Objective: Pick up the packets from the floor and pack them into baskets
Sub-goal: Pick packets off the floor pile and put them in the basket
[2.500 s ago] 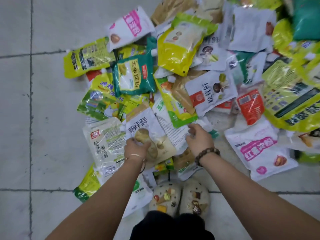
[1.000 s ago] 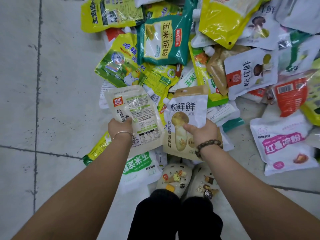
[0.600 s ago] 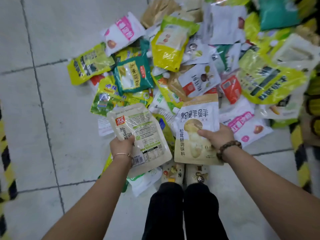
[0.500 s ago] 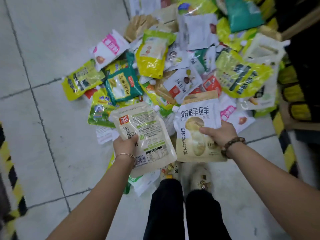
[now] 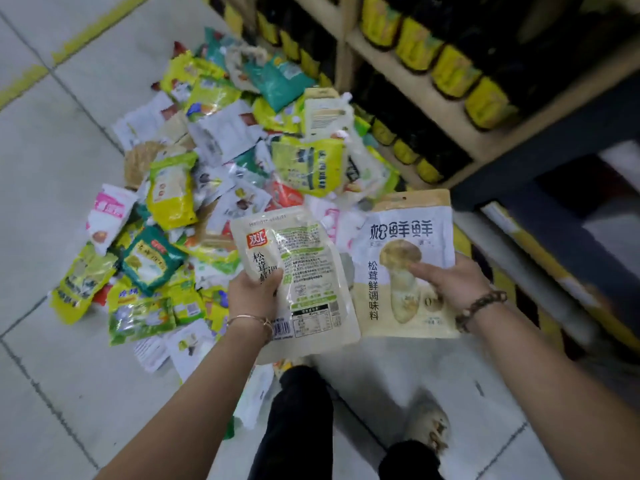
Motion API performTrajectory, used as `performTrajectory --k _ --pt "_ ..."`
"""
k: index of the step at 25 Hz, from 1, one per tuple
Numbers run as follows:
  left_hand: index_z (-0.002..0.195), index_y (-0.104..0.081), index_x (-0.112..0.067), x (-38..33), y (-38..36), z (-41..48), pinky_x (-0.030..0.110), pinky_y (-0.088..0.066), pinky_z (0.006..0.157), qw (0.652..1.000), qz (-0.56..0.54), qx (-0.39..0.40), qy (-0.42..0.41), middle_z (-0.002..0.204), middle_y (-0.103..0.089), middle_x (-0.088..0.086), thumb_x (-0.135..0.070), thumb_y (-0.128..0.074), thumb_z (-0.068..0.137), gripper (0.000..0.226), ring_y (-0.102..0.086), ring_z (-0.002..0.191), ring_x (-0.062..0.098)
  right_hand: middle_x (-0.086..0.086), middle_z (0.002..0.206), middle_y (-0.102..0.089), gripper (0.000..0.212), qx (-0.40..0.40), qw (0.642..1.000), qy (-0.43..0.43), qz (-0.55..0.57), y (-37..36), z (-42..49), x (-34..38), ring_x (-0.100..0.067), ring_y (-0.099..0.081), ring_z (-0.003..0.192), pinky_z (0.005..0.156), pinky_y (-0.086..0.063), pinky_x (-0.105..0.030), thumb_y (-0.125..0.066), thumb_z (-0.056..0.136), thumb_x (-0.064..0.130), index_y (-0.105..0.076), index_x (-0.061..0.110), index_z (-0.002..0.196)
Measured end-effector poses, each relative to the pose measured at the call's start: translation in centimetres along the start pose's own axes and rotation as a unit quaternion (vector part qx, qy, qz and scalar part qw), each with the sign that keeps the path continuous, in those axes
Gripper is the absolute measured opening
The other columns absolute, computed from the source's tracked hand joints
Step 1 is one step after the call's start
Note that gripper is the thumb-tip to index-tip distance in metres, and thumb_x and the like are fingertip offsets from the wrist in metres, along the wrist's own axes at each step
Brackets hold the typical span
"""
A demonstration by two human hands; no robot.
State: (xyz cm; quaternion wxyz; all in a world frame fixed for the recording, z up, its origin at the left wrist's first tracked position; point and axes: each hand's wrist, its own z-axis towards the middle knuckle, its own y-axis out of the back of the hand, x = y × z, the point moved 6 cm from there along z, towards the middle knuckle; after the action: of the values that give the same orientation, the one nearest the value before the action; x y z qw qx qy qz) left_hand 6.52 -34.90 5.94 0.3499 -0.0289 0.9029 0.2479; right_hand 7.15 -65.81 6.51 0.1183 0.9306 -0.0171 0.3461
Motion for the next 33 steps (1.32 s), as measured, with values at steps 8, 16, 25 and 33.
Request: performTrajectory --k 8,16,25,33 --pt "0.084 -0.064 -0.009 -3.1 -17.0 -15.6 0.021 -0.046 0.053 0.985 0.072 0.126 -0.093 0.065 -0.060 -0.004 -0.014 -0.072 0.079 0.011 -0.057 0.062 0.017 0.000 0.082 -0.073 0.018 -0.204 0.957 0.005 0.205 22.1 -7.7 -10.4 -0.023 -0.067 0.080 0.078 -0.053 -0.037 -0.074 0.075 0.003 -0.072 0.017 0.086" --pt "0.071 -0.063 -0.019 -2.0 -30.2 -32.0 0.017 -0.049 0.052 0.946 0.107 0.273 -0.139 0.070 -0.065 -0.001 -0.014 -0.072 0.080 0.013 -0.059 0.060 0.009 0.004 0.084 -0.072 0.024 -0.362 0.891 0.006 0.274 37.6 -17.5 -18.5 -0.013 -0.066 0.069 0.060 -0.051 -0.026 -0.074 0.076 0.014 -0.071 0.017 0.099" --pt "0.070 -0.065 -0.027 3.9 -42.2 -47.5 0.029 -0.050 0.072 0.892 0.172 0.381 -0.174 0.073 -0.066 -0.010 -0.016 -0.072 0.080 0.017 -0.064 0.071 0.013 -0.005 0.073 -0.063 0.015 -0.572 0.785 -0.055 0.230 52.1 -29.8 -30.4 -0.021 -0.055 0.064 0.060 -0.041 -0.027 -0.073 0.080 0.021 -0.062 0.010 0.078" --pt "0.085 -0.066 -0.020 8.5 -51.7 -57.5 0.027 -0.048 0.076 0.860 0.210 0.404 -0.229 0.081 -0.064 -0.002 -0.021 -0.072 0.080 0.008 -0.062 0.081 0.019 -0.004 0.060 -0.049 0.029 -0.623 0.761 -0.089 0.158 62.3 -33.8 -37.8 -0.017 -0.043 0.057 0.049 -0.034 -0.023 -0.070 0.082 0.026 -0.055 0.010 0.063"
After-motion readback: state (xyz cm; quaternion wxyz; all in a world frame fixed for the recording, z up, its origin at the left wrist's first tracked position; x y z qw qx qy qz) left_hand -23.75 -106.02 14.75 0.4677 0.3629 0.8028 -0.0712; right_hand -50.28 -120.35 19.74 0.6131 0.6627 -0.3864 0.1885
